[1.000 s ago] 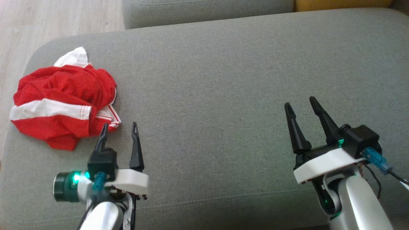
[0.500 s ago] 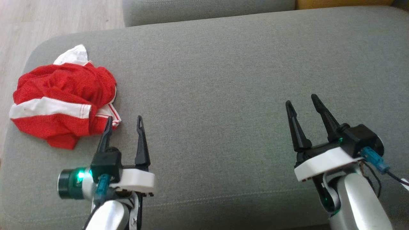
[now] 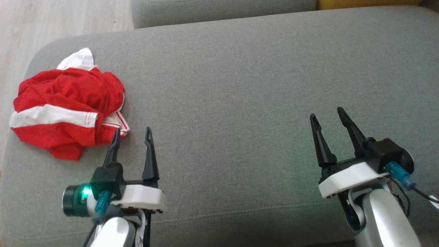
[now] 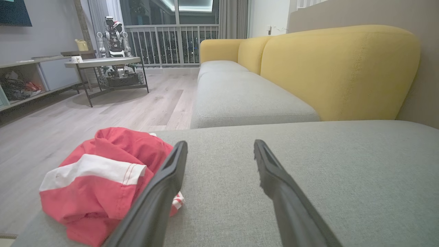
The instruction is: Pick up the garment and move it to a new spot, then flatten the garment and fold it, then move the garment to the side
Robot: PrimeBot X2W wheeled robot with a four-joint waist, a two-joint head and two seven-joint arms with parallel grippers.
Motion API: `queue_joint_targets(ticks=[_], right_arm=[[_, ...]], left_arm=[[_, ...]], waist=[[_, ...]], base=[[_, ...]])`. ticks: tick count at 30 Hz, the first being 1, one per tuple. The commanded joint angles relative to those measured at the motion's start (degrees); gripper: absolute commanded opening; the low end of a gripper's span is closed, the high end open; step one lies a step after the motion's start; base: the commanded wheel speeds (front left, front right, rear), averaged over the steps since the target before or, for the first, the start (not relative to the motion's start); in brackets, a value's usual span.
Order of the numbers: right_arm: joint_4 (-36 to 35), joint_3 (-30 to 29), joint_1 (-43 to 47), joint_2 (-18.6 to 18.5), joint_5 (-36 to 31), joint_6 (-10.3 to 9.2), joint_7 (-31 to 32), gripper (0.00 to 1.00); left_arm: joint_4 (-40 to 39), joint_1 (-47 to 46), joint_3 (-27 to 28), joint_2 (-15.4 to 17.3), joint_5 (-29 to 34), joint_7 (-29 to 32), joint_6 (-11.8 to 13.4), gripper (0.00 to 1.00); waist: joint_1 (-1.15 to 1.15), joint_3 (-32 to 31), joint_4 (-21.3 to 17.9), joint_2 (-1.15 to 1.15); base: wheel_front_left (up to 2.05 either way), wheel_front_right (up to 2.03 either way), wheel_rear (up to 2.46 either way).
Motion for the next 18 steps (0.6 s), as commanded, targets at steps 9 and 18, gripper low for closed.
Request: queue_joint_targets(ticks=[9, 18], right_arm=[[-1.93, 0.73, -3.31, -0.41, 3.14, -0.01, -0.53, 1.0], [-2.94, -0.08, -2.92, -0.41, 3.05, -0.01, -0.54, 1.0]], left_arm=[[2.62, -1.07, 6.88, -3.22, 2.4, -0.51, -4.74, 1.0], [3.66, -1.36, 9.28, -4.96, 4.23, -0.51, -7.04, 1.0]], waist=[[0.0, -0.07, 0.1, 0.0], [0.0, 0.08, 1.02, 0.0]], base=[[0.0, 0.0, 0.0], [0.0, 0.0, 0.0]])
